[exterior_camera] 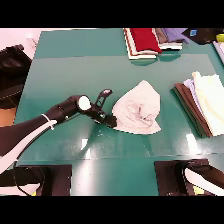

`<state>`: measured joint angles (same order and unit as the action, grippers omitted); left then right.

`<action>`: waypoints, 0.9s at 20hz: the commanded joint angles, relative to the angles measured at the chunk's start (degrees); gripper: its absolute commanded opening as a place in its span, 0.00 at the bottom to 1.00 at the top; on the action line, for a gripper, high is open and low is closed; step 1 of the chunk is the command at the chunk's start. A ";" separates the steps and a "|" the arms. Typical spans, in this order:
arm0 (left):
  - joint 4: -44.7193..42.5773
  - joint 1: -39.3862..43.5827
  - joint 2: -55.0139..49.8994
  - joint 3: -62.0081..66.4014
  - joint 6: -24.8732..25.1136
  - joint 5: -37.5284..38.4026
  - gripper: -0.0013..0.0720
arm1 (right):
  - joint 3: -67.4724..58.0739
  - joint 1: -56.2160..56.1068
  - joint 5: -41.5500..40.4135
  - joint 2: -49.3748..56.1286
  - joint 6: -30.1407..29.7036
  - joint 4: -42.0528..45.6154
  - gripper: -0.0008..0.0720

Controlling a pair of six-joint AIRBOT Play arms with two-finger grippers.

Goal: Fold the shirts.

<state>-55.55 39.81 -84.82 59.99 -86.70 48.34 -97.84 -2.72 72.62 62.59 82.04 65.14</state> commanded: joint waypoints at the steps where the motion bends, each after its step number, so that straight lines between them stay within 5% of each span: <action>1: 3.43 1.42 -1.64 -0.33 0.17 -3.69 0.65 | -0.02 -1.97 0.00 1.86 -0.02 -0.02 0.03; 2: 1.90 1.42 -1.36 0.81 0.20 -3.72 0.35 | 0.00 -1.97 0.02 2.14 -0.02 -0.04 0.03; 4: -2.54 0.76 -0.39 3.45 0.09 -2.97 0.05 | 0.00 -1.73 0.09 2.16 -0.02 0.55 0.03; 9: -8.66 -11.10 6.67 8.20 0.09 -0.33 0.05 | 2.19 3.58 6.54 1.64 -0.04 1.03 0.03; 15: -11.23 -24.81 12.46 9.31 0.22 0.85 0.05 | 22.29 7.50 -1.01 2.01 -0.04 0.55 0.04; 16: -11.37 -25.64 12.37 9.29 0.20 1.81 0.05 | 24.50 6.93 -2.89 3.54 -0.07 0.37 0.20; 17: -11.65 -25.99 12.37 9.29 0.22 2.64 0.05 | 26.43 6.10 -5.40 5.60 -0.07 0.37 0.49; 18: -11.65 -26.03 12.37 9.29 0.20 3.04 0.05 | 27.32 5.16 -7.65 8.00 -0.07 0.33 0.57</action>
<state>-66.32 16.38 -73.21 69.06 -86.54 49.65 -76.25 3.46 71.16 66.78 82.00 65.82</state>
